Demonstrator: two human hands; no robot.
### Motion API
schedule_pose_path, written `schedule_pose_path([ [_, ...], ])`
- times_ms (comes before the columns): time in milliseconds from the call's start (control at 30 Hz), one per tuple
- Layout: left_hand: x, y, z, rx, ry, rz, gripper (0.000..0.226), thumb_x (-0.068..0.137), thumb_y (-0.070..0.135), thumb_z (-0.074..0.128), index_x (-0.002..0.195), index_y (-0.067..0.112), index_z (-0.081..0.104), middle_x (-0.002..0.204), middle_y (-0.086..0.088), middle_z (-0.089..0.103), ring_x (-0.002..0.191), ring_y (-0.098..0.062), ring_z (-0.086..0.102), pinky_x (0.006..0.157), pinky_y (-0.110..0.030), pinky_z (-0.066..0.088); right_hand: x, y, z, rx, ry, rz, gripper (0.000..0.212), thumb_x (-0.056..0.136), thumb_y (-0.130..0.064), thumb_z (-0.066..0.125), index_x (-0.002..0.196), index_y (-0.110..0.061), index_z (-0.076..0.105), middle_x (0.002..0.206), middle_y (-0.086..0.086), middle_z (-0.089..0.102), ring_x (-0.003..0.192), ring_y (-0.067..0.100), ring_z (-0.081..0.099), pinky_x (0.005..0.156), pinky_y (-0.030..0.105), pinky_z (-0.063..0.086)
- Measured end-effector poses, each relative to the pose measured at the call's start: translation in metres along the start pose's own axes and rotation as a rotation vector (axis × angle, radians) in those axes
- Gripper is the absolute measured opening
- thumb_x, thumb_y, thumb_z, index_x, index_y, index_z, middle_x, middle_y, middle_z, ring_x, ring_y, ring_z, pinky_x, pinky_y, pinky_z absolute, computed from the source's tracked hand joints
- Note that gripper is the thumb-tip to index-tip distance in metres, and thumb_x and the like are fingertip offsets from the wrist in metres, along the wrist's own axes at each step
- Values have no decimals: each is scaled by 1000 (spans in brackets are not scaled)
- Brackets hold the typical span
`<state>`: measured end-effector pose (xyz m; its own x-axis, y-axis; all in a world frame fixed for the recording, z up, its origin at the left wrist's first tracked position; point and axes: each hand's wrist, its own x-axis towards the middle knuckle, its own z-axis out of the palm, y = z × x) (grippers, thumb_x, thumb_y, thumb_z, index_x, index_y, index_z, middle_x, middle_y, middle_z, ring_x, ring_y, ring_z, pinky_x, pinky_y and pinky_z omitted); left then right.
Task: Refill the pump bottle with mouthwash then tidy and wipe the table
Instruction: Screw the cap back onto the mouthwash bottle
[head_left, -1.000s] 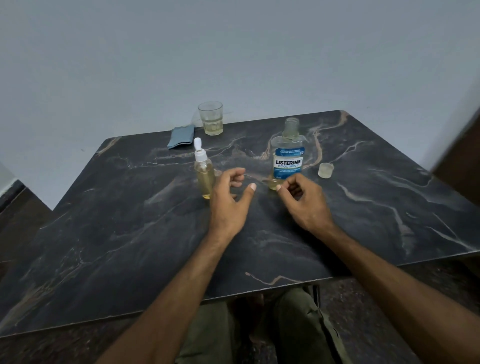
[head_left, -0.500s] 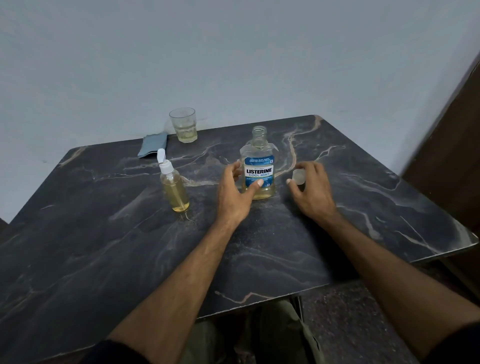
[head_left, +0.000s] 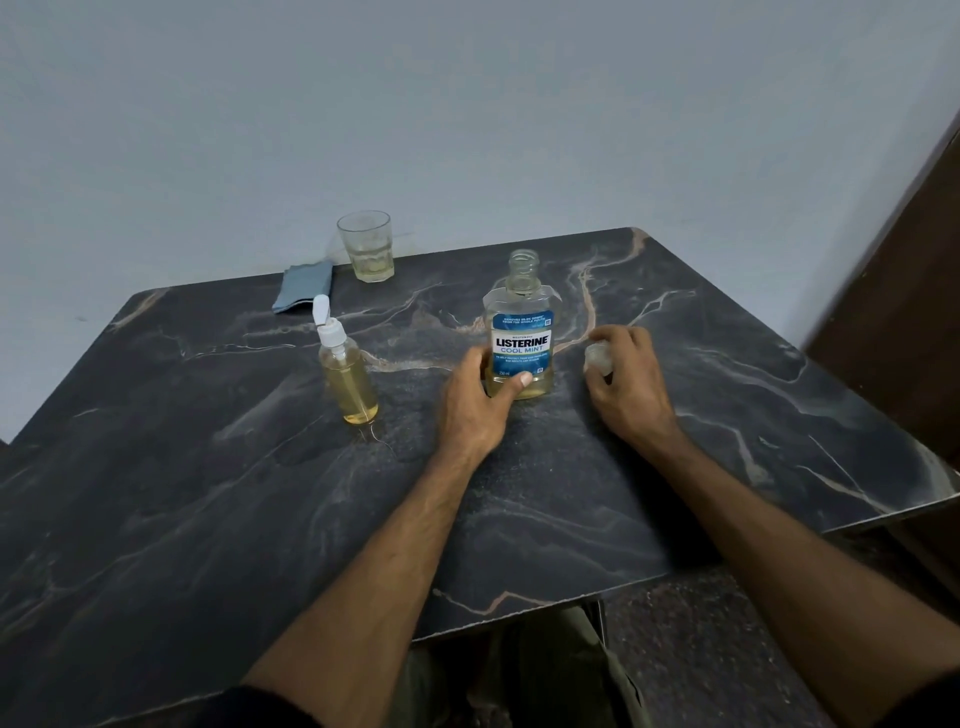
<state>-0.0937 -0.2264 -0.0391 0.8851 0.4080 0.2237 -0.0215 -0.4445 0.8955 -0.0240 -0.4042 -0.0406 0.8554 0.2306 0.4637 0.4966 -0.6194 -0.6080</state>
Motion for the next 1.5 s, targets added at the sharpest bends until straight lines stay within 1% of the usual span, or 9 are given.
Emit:
schedule_pose_path([
  [200,0,0,0,31,-7,-24,48,85,32,73,125,15,55,123,0,65,110,-15,61,96,-42,52,-5,-10,-11,140,74,-13,37,84,-13,69,119,-17,55,114,-2,52,103,13,56,87,39,55],
  [367,-1,-2,1,47,-4,-11,48,85,30,74,125,13,54,121,-1,65,109,-17,61,94,-43,53,27,-48,-42,230,6,-73,51,83,-14,72,126,-27,47,116,-6,56,102,7,59,76,20,55],
  [467,-1,-3,1,55,-9,0,47,85,31,73,125,15,54,121,0,65,110,-16,60,94,-43,53,51,-74,-72,273,-104,-111,57,81,-19,78,123,-36,44,112,-10,62,98,3,62,78,19,52],
  [700,0,-5,0,55,-27,14,47,86,33,72,126,19,52,125,1,63,114,-14,58,95,-39,51,88,-121,-101,16,-363,-360,33,81,-16,78,111,-24,67,110,-9,60,99,7,61,83,17,54],
  [867,0,-6,0,61,-30,26,47,86,34,71,128,22,51,127,3,62,113,-11,56,90,-29,46,101,-142,-96,-177,-517,-450,36,86,-15,73,121,-24,65,117,-3,57,102,9,57,88,22,51],
  [1067,1,-8,1,43,-31,30,47,87,36,70,128,23,51,129,2,62,118,-14,57,97,-36,49,102,-151,-88,-290,-616,-441,35,88,-19,71,121,-24,62,115,-8,61,102,15,60,91,35,53],
  [1167,1,-9,2,43,-28,31,46,87,36,70,127,24,51,129,3,62,118,-15,57,97,-36,50,102,-147,-86,-281,-590,-411,35,85,-27,75,117,-22,64,109,-4,64,96,16,62,86,34,53],
  [1333,0,-9,1,27,-30,32,45,86,36,71,124,24,52,126,4,63,115,-14,59,93,-33,50,101,-146,-75,-364,-486,-379,40,79,-53,72,97,-21,57,82,-9,58,74,9,53,59,23,39],
  [1500,-1,-8,1,25,-33,39,44,85,40,70,124,25,53,121,5,65,111,-14,60,92,-38,51,101,-146,-81,-489,-479,-384,69,80,-74,50,126,-22,51,102,-3,61,87,16,58,75,34,48],
])
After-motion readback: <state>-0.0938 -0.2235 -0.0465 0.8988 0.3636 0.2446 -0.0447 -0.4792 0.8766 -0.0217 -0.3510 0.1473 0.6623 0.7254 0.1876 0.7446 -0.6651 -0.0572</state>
